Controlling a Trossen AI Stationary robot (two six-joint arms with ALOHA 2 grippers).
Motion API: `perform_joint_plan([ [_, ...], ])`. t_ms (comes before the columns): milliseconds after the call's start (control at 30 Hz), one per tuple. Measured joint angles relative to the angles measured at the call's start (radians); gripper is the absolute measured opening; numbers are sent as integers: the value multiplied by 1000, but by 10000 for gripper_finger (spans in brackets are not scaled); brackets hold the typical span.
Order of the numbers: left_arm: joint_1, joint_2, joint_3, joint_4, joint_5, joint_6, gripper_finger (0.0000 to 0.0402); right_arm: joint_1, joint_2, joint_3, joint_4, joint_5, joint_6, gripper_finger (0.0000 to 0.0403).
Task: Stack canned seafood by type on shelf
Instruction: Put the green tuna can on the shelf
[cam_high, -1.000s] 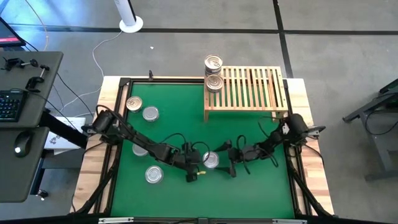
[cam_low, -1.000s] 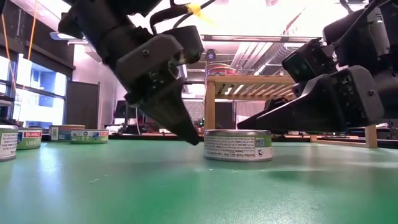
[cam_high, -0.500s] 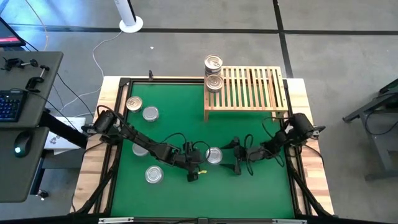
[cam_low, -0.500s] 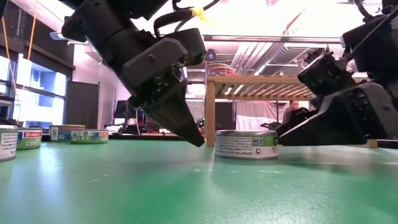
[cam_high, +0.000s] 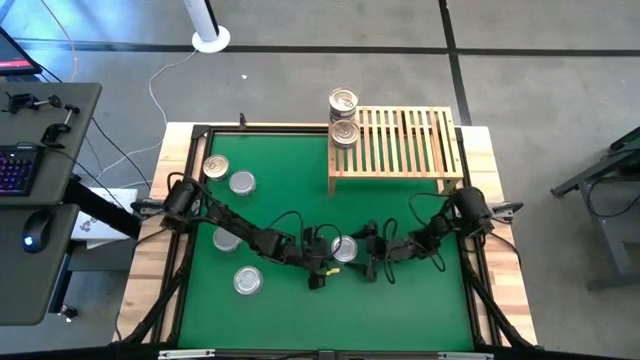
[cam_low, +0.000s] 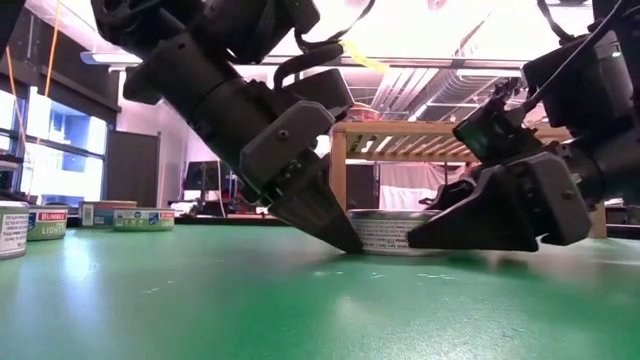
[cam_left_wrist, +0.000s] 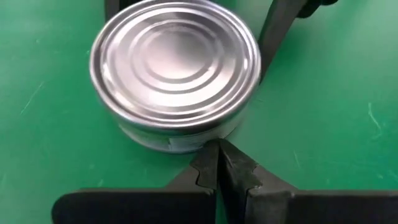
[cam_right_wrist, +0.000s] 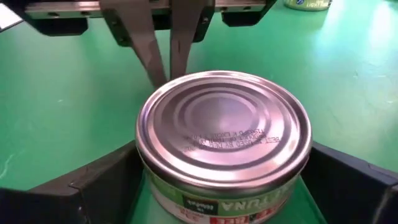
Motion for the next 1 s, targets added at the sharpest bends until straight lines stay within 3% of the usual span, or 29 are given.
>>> perform_joint_plan([
  [400, 10, 6, -1, 61, 11, 29, 0, -20, 110, 24, 175, 1, 27, 400],
  [633, 4, 1, 6, 71, 11, 30, 0, -22, 107, 1, 214, 18, 94, 390],
  [867, -24, -38, 11, -158, 1, -62, 0, -4, 76, -63, 228, -1, 142, 381],
  [1000, -45, -71, 11, -311, -79, -99, 0, 16, -4, -99, 166, 3, 158, 380],
])
